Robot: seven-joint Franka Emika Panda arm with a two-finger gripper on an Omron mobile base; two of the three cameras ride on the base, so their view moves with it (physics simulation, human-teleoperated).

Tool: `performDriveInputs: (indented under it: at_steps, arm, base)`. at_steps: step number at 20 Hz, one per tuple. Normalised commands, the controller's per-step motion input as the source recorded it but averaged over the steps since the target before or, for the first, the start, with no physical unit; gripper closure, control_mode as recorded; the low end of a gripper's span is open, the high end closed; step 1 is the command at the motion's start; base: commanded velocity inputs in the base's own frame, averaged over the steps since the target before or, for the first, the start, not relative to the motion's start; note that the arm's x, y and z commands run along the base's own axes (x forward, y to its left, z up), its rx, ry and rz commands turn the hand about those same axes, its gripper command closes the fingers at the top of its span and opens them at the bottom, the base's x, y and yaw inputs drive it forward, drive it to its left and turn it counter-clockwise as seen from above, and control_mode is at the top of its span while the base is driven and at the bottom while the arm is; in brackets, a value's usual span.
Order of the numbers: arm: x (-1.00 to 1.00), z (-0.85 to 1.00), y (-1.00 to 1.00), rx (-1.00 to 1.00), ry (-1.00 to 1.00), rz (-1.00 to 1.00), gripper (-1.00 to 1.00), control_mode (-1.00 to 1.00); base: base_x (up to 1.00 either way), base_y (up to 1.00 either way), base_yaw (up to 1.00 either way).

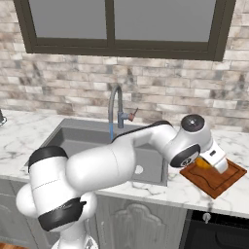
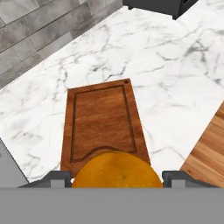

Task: Pick the orange from the sink and place it on the cutting board to airdry. Then turn off the sink faucet.

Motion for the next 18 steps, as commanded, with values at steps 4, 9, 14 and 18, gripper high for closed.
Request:
performDriveInputs:
  at_steps: [4,9,14,18]
  arm:
    - [0.00,-0.18,0.00,0.00,0.00,0.01,1.00,-1.00]
    - [0.00,-0.22,0.00,0.00,0.00,0.00,1.00,-1.00]
    - [0.00,-0.18,0.00,0.00,0.00,0.00,1.00,-1.00]
    - [0.00,-0.18,0.00,0.00,0.00,0.00,1.00,-1.00]
  base:
    - [0.00,0.00,0.00]
    - [0.00,0.00,0.00]
    - [0.00,0.00,0.00]
    - [0.00,0.00,0.00]
